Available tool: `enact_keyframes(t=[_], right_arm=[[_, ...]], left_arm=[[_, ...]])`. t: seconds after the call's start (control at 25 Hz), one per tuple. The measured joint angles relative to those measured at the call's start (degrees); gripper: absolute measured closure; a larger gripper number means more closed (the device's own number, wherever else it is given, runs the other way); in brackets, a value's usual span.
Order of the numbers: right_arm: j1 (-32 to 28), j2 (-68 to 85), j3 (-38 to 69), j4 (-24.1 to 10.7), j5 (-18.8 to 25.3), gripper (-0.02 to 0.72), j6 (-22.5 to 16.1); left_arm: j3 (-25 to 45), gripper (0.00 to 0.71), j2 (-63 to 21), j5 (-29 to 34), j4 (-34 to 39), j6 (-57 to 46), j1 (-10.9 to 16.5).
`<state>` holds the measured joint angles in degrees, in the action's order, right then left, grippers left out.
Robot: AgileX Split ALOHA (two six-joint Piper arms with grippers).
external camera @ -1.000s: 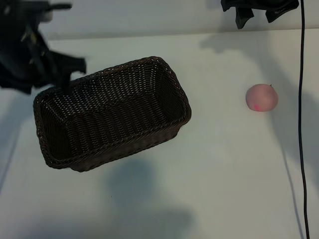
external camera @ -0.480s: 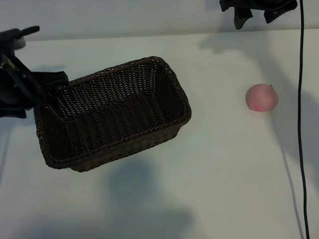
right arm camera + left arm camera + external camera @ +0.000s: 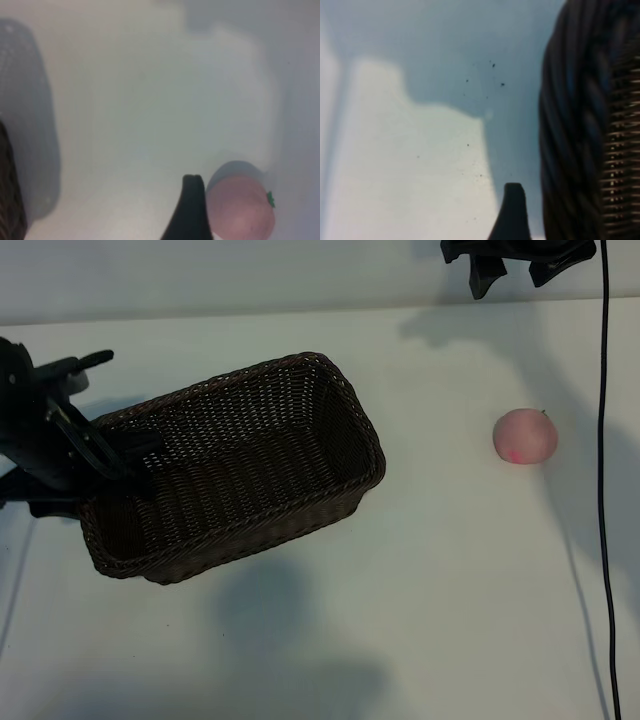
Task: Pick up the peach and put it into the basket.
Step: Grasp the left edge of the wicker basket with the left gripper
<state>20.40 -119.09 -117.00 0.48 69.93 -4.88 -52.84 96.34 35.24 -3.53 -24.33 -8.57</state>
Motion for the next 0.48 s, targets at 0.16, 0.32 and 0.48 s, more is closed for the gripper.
enact_keyframes(t=[0.16,0.32,0.48], right_arm=[[0.00,0.00,0.00,0.04,0.00,0.104,0.00],[0.00,0.00,0.00,-0.01,0.00,0.104,0.00],[0.00,0.00,0.00,-0.01,0.00,0.104,0.00]], left_arm=[[1.28,0.123,0.77,-1.79,-0.63,0.05,0.00],[1.34,0.128,1.01,-2.82,-0.71,0.05,0.00],[1.34,0.179,2.78,-2.89,-0.71,0.05,0.00]])
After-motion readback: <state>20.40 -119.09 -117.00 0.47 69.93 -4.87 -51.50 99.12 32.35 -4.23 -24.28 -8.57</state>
